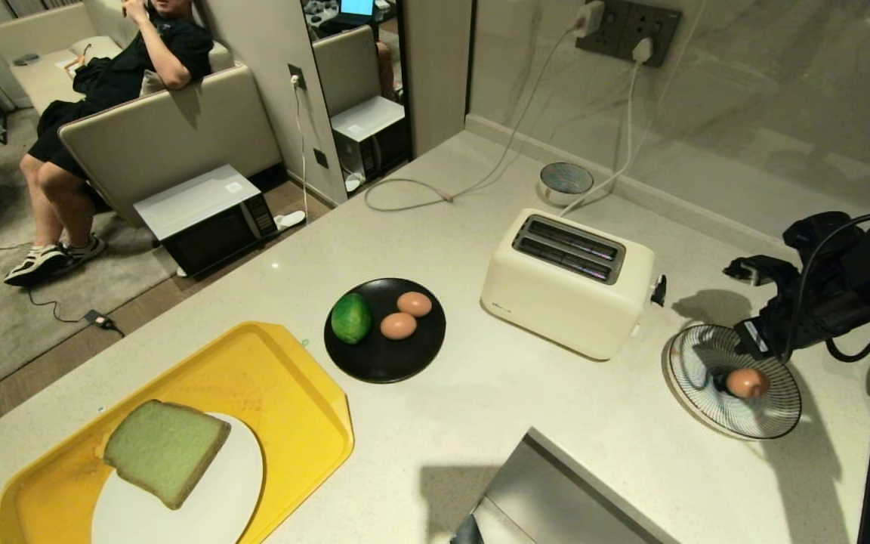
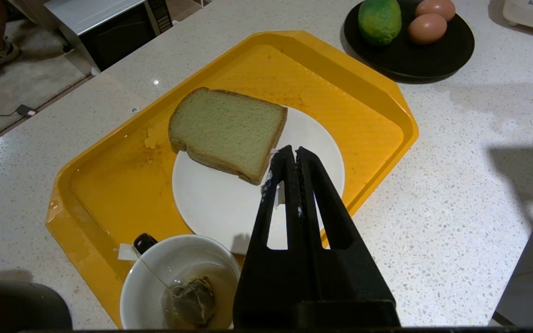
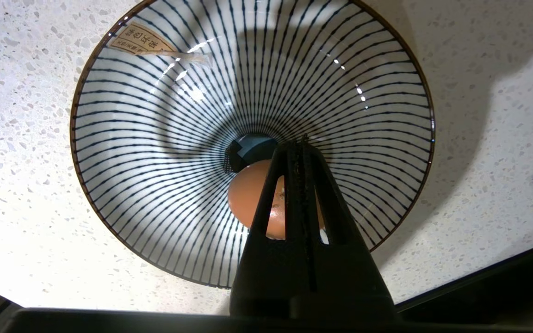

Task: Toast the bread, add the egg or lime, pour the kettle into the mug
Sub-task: Pick up the egg

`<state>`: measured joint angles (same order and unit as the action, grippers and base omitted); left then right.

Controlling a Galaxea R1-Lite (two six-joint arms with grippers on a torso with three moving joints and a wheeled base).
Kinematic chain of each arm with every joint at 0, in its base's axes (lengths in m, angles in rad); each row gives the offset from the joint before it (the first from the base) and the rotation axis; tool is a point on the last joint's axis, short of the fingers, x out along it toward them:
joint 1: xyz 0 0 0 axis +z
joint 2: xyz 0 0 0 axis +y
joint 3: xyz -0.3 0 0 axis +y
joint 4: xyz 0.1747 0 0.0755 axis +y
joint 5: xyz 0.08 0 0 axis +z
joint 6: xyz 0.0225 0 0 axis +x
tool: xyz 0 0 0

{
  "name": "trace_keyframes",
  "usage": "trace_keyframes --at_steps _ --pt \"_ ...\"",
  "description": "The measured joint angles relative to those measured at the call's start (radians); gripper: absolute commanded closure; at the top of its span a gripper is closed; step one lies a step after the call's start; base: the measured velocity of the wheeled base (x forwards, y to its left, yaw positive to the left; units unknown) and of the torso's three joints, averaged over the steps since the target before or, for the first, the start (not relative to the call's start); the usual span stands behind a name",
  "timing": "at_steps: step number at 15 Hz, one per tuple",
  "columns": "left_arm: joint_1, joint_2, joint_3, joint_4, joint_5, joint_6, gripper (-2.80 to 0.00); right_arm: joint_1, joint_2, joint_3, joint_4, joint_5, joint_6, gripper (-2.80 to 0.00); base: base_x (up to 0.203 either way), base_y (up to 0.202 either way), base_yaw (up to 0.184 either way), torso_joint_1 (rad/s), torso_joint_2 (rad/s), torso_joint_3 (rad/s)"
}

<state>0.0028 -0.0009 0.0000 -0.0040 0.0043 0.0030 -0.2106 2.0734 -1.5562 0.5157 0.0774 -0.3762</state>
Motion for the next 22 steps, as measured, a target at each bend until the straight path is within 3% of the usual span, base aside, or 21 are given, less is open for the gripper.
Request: trace_keyframes --at_steps 3,5,8,11,16,18,19,22 --pt "0.000 0.000 0.000 0.000 0.000 0.000 0.00 -0.005 -0.031 0.007 -0.001 0.010 -0.010 0.00 0.000 0.000 0.000 0.000 0.00 0.000" --pt "0.000 0.000 0.000 0.000 0.000 0.000 0.00 -0.018 -0.074 0.042 -0.002 0.049 -0.090 0.00 0.000 0.000 0.000 0.000 0.00 0.000" --pt "0.000 0.000 0.000 0.000 0.000 0.000 0.00 -0.070 -0.157 0.130 -0.004 0.139 -0.304 0.00 0.000 0.000 0.000 0.000 0.00 0.000" --pt "0.000 0.000 0.000 0.000 0.000 0.000 0.00 -0.118 -0.234 0.195 -0.001 0.164 -0.533 0.00 0.000 0.000 0.000 0.000 0.00 0.000" --pt "0.000 0.000 0.000 0.000 0.000 0.001 0.00 -0.240 -0.275 0.283 0.000 0.295 -0.989 0.00 0.000 0.000 0.000 0.000 0.00 0.000" --pt "0.000 0.000 0.000 0.000 0.000 0.000 0.00 -0.269 -0.258 0.300 -0.003 0.323 -1.100 0.00 0.000 0.000 0.000 0.000 0.00 0.000" --pt "0.000 0.000 0.000 0.000 0.000 0.000 0.00 -0.274 -0.248 0.303 -0.007 0.338 -1.112 -2.80 0.000 0.000 0.000 0.000 0.00 0.000" --pt "0.000 0.000 0.000 0.000 0.000 0.000 0.00 -0.279 -0.218 0.313 -0.035 0.361 -1.148 -2.80 0.000 0.000 0.000 0.000 0.00 0.000"
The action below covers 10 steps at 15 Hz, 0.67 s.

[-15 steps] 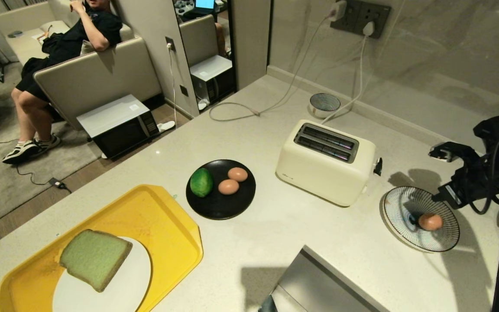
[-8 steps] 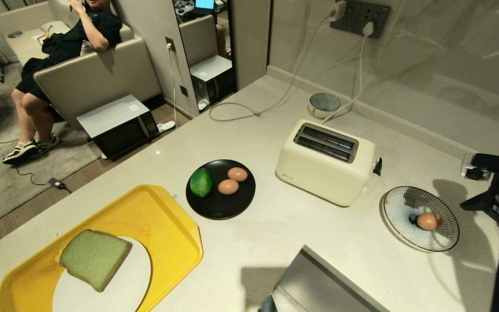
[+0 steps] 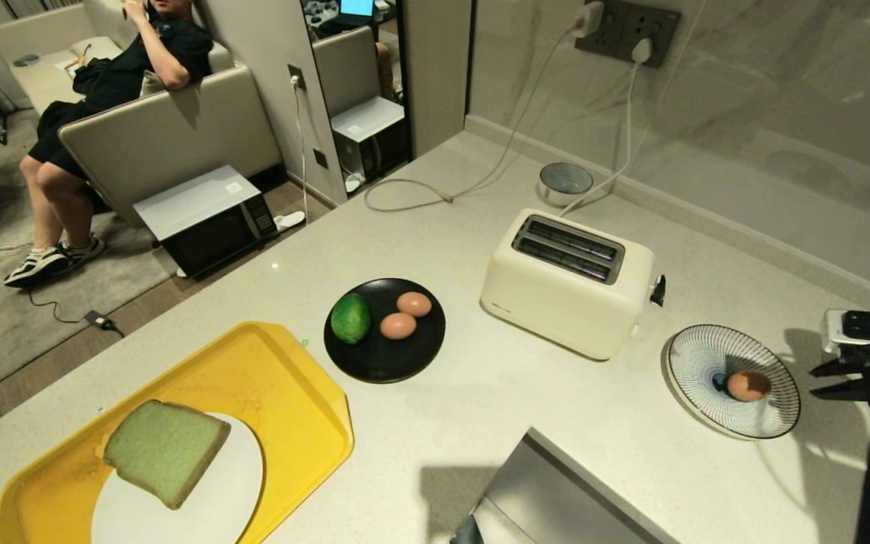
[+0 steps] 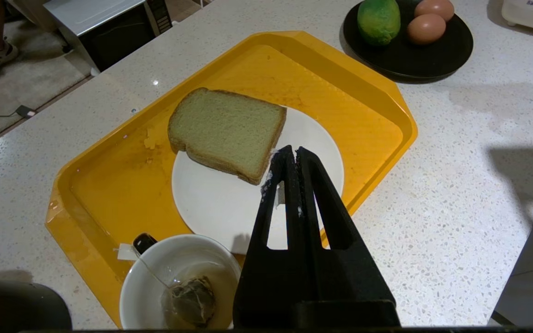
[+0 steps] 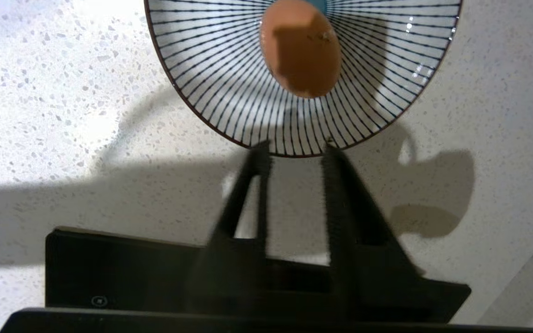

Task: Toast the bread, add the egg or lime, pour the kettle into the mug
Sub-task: Pick up the egg

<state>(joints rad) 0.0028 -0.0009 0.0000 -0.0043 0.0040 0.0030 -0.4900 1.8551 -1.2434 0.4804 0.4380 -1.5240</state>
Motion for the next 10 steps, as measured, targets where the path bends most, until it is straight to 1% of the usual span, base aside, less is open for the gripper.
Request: trace_keyframes --at_steps 2,4,7,10 --pt "0.000 0.000 0.000 0.000 0.000 0.000 0.00 0.001 0.020 0.001 -0.021 0.021 -0.026 -2.80 0.000 0.000 0.000 0.000 0.00 0.000" --pt "0.000 0.000 0.000 0.000 0.000 0.000 0.00 0.004 0.039 0.006 -0.078 0.054 -0.056 -2.80 0.000 0.000 0.000 0.000 0.00 0.000" --pt "0.000 0.000 0.000 0.000 0.000 0.000 0.00 0.021 0.058 0.015 -0.138 0.077 -0.058 -2.80 0.000 0.000 0.000 0.000 0.00 0.000" --pt "0.000 0.000 0.000 0.000 0.000 0.000 0.00 0.033 0.076 0.016 -0.151 0.083 -0.058 -2.80 0.000 0.000 0.000 0.000 0.00 0.000"
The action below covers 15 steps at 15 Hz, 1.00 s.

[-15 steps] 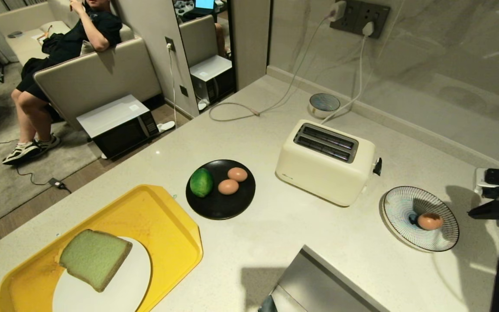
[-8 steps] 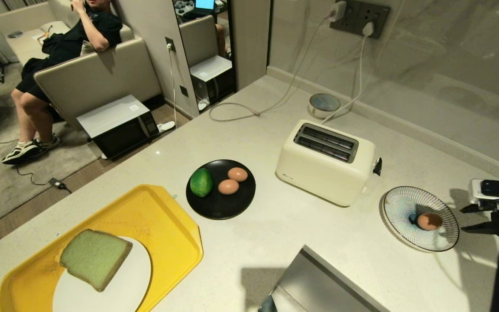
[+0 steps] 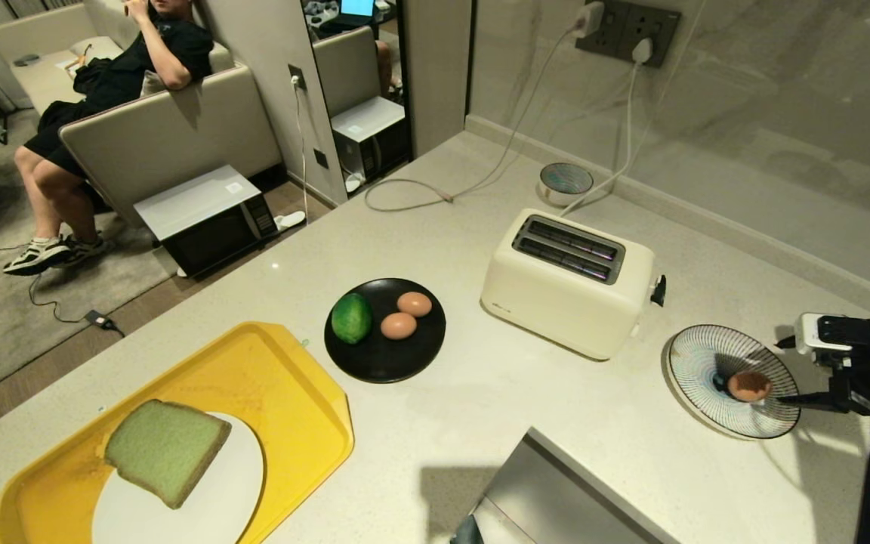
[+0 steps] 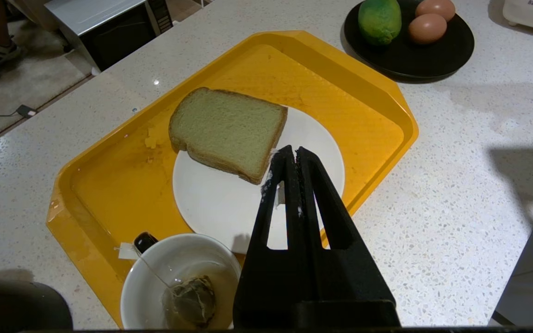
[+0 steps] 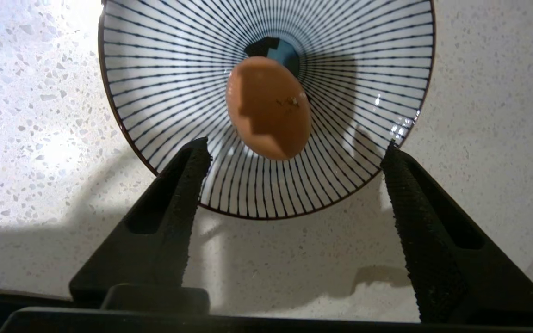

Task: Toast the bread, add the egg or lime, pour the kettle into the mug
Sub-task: Pick up the egg

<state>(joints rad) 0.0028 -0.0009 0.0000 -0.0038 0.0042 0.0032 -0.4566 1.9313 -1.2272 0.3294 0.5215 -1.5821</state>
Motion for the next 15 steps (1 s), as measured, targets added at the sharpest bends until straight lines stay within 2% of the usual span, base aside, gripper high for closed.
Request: trace_keyframes --at_steps 15 --pt "0.000 0.000 0.000 0.000 0.000 0.000 0.00 0.018 0.071 -0.009 -0.003 -0.009 -0.004 -2.80 0.000 0.000 0.000 0.000 0.00 0.000"
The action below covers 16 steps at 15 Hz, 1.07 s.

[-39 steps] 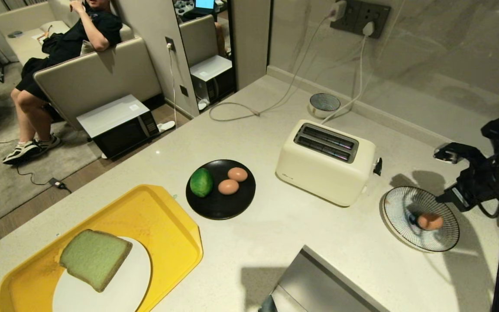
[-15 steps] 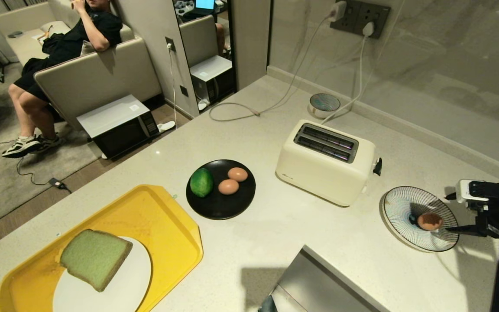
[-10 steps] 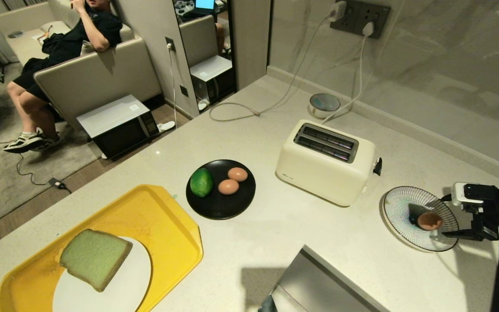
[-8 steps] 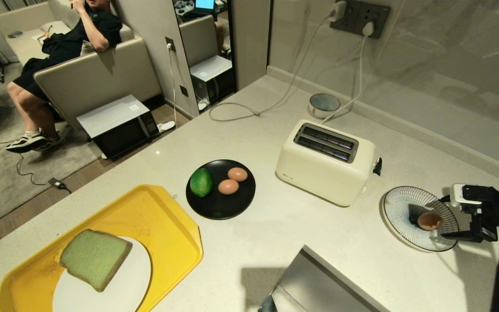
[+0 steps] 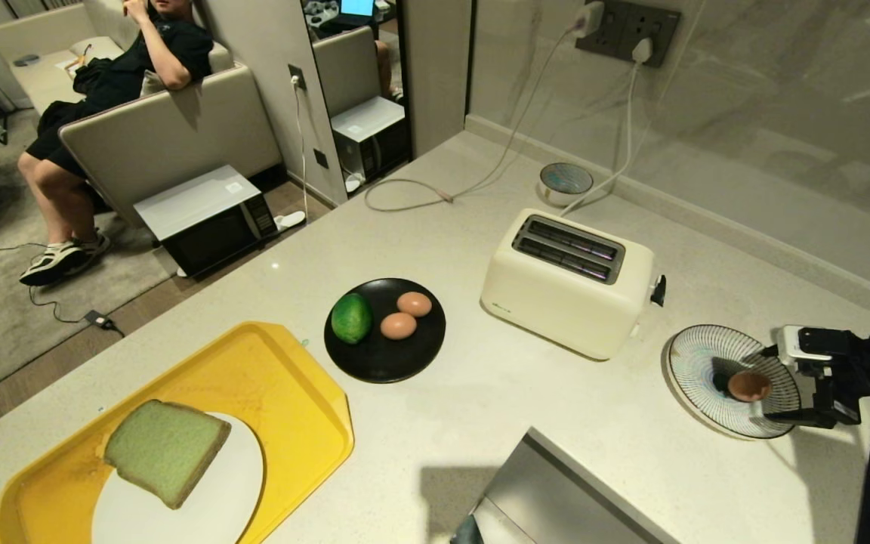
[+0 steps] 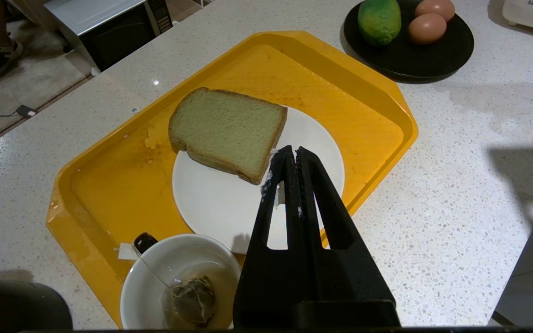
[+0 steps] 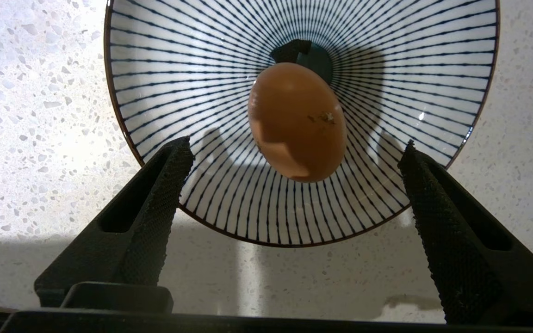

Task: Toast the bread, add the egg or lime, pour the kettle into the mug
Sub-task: Pick up the egg

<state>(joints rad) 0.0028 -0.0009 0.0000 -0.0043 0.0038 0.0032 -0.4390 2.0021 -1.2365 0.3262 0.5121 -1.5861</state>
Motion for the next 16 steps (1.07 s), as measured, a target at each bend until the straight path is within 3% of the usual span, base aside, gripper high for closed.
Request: trace_keyframes --at_steps 16 --pt "0.000 0.000 0.000 0.000 0.000 0.000 0.00 0.022 0.072 -0.028 -0.041 -0.003 0.000 -2.80 0.000 0.000 0.000 0.000 0.00 0.000"
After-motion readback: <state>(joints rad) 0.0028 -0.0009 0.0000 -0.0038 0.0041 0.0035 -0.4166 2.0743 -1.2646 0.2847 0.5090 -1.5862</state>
